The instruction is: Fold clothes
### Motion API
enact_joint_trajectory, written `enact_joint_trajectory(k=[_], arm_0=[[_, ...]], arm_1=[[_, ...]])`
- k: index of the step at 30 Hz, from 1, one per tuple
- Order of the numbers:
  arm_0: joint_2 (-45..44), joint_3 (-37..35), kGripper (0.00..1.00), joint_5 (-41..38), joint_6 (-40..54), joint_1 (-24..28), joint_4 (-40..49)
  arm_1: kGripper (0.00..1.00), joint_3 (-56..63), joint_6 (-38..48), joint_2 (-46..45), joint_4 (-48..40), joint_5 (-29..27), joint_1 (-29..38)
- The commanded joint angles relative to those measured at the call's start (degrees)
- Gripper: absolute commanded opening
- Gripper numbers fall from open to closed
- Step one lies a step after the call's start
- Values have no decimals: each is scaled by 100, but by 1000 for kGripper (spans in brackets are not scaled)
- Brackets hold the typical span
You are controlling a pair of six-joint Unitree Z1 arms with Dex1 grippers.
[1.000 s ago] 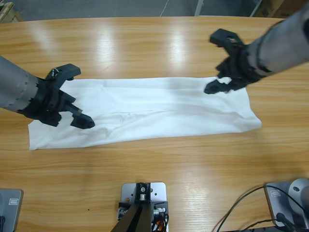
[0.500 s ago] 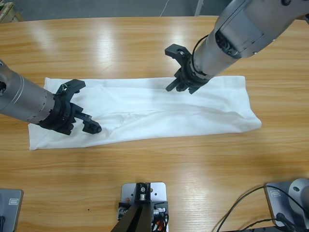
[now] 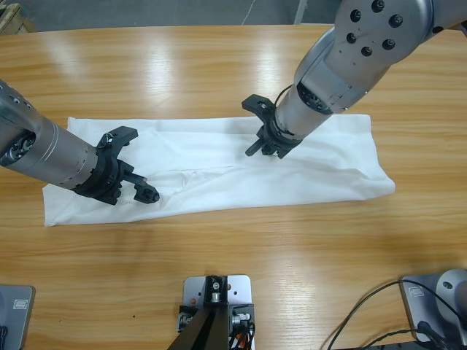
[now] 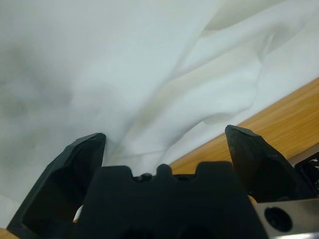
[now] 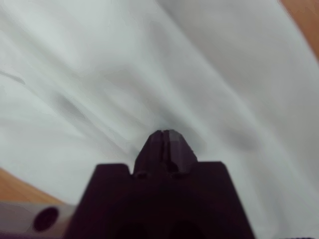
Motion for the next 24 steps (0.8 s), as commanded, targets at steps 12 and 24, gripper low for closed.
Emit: enact_joint_trajectory(k=[12, 24], arm_0=[[-95, 466, 945, -93, -30, 29, -62], [-907, 216, 941, -167, 1283, -28, -62]], arm_1=[[0, 720, 625, -605, 166, 351, 747], [82, 214, 547, -2047, 799, 391, 747]])
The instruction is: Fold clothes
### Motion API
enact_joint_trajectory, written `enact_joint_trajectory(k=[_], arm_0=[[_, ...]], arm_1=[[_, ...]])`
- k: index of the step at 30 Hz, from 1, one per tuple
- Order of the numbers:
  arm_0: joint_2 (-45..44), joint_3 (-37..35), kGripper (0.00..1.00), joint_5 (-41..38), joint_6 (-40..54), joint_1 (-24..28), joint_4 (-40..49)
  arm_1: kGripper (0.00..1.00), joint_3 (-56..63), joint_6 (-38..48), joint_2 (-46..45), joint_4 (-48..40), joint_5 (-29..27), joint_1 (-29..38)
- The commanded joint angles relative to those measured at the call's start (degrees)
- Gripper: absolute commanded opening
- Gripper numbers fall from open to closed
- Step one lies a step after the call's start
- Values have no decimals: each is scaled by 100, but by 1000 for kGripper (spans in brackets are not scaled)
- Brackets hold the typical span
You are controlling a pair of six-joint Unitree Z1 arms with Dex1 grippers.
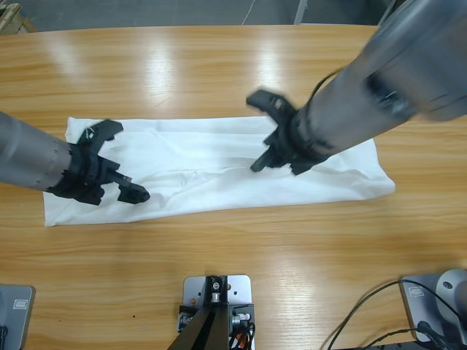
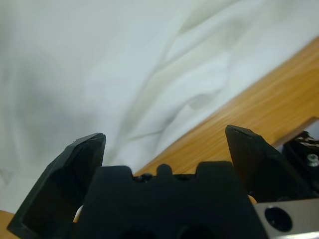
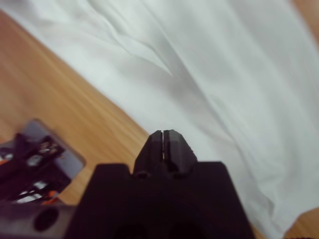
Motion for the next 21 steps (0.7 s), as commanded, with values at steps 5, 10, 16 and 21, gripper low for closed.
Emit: enact_joint_trajectory(k=[5, 10, 16, 21], arm_0=[[51, -51, 941, -295, 2143, -297, -1], [262, -374, 941, -332, 2505, -299, 314], [313, -624, 941, -408, 2505, -311, 674], [287, -691, 941, -427, 2507, -311, 871]], arm_1=[[967, 1882, 732, -1134, -883, -79, -1223], [1000, 2799, 382, -1215, -1406, 1947, -3872], [1000, 2538, -426, -656, -510, 2798, -5842], [1000, 2641, -307, -77, -310, 2823, -6749]])
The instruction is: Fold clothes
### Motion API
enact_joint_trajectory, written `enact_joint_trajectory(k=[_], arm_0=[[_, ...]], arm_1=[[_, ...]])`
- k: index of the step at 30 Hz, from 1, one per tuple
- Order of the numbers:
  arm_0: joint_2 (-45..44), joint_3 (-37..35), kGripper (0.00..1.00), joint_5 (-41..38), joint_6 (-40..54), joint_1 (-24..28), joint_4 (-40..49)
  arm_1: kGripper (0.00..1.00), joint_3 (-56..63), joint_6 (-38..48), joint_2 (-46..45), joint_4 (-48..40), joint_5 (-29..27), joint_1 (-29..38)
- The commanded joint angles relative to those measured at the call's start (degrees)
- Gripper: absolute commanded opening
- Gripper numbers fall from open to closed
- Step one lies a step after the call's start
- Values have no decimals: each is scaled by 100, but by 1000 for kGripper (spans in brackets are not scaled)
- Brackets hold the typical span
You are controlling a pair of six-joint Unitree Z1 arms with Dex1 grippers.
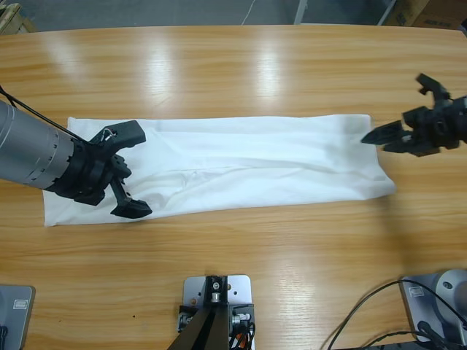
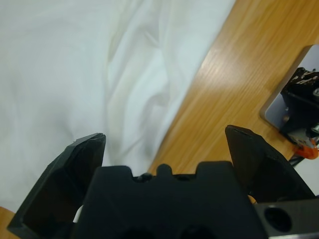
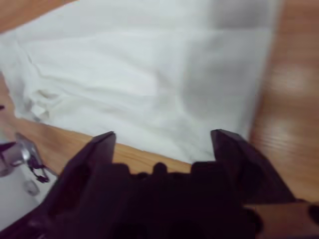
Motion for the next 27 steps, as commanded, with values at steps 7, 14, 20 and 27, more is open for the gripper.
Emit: enact_joint_trajectory(k=[7, 14, 20, 27], arm_0=[[172, -342, 941, -97, 92, -118, 665], [182, -825, 941, -90, 81, -355, 1130], [79, -878, 941, -71, 59, -445, 1345], [23, -892, 941, -62, 45, -513, 1389]], arm_1=[[1000, 1133, 619, 1219, -889, 300, -1643], [1000, 1226, 582, 1410, -961, 546, -1643], [996, 1235, 422, 1702, -991, 723, -1641], [982, 1244, 158, 1925, -1219, 1134, -1564]])
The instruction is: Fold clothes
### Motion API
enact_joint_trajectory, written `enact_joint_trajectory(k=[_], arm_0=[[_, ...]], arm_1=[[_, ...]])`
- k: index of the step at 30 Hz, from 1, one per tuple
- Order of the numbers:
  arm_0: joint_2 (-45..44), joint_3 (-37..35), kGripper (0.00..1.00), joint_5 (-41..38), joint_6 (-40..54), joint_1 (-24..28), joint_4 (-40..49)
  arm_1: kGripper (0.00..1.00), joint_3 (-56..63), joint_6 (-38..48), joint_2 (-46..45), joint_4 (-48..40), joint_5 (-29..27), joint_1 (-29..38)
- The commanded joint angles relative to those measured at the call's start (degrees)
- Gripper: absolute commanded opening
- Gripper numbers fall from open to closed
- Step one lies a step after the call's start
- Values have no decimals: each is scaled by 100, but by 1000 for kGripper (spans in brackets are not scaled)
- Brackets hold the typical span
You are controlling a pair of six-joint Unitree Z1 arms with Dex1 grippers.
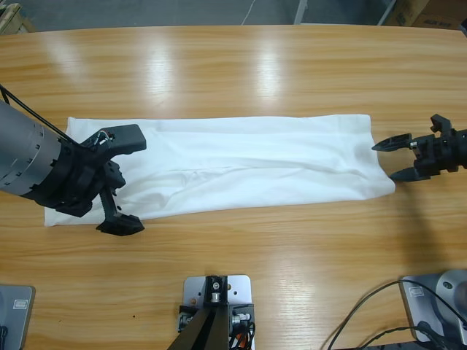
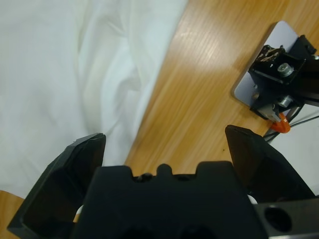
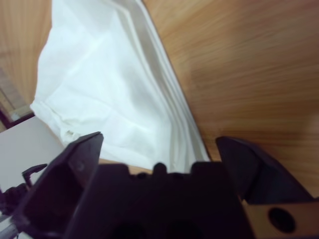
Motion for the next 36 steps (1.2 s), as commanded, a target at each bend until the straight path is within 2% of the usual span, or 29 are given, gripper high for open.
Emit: enact_joint_trajectory(k=[1, 7, 16, 22, 23, 25, 27, 28, 29, 30, 34, 35, 36], arm_0=[[25, -20, 941, -37, 37, -94, 91], [16, -36, 941, -35, 37, -94, 100], [8, -35, 941, -31, 37, -96, 108], [34, -45, 941, -31, 37, -99, 103], [34, -40, 941, -33, 34, -99, 101], [34, -29, 941, -37, 25, -96, 107], [34, -13, 941, -39, 20, -98, 108], [34, -13, 941, -40, 20, -99, 103], [36, -19, 941, -39, 20, -101, 100], [46, -27, 941, -35, 20, -99, 100], [67, -54, 941, -40, 20, -99, 100], [71, -40, 941, -40, 16, -99, 100], [78, -26, 941, -40, 13, -99, 100]], arm_1=[[983, 290, -279, 795, -283, 278, 13], [982, 290, -337, 1122, -448, 434, 15], [980, 246, -302, 1581, -787, 656, 380], [869, 251, -318, 1669, -1116, 793, 393], [818, 255, -325, 1676, -1177, 795, 414], [624, 251, -327, 1665, -1274, 795, 453], [565, 246, -321, 1642, -1311, 791, 479], [477, 246, -329, 1607, -1325, 786, 479], [335, 246, -337, 1549, -1327, 780, 495], [235, 248, -346, 1514, -1325, 758, 507], [229, 276, -427, 1344, -1306, 647, 514], [155, 281, -460, 1296, -1292, 629, 514], [27, 281, -492, 1235, -1263, 592, 518]])
